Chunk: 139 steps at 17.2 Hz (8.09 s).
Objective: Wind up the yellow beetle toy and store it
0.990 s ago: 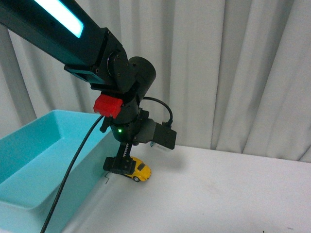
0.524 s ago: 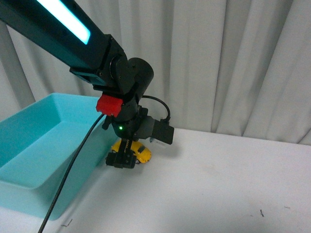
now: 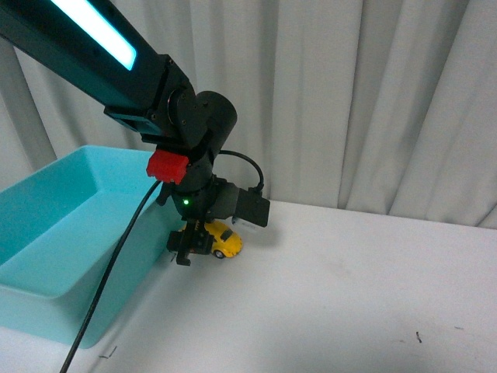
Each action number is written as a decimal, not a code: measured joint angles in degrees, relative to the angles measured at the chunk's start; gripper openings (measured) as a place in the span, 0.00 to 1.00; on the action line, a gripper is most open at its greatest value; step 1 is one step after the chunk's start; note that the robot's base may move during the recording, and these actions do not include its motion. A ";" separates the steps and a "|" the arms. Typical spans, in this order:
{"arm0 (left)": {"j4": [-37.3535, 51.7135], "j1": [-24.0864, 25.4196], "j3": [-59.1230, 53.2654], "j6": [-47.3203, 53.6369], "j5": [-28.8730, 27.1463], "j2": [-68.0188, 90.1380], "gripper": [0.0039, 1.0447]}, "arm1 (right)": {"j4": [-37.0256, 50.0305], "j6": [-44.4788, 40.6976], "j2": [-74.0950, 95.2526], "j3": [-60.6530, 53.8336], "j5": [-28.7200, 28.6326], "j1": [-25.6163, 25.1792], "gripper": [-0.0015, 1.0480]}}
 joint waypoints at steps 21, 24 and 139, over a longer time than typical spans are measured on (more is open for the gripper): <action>11.98 20.57 -19.50 -52.35 15.78 -32.02 0.34 | 0.00 0.00 0.00 0.00 0.00 0.00 0.94; 12.22 20.94 -23.26 -55.49 11.85 -28.50 0.34 | 0.02 0.00 0.00 0.00 0.00 0.00 0.94; 25.24 8.28 -94.75 -78.09 10.47 -135.29 0.94 | 0.00 0.00 -0.02 0.00 0.02 0.00 0.94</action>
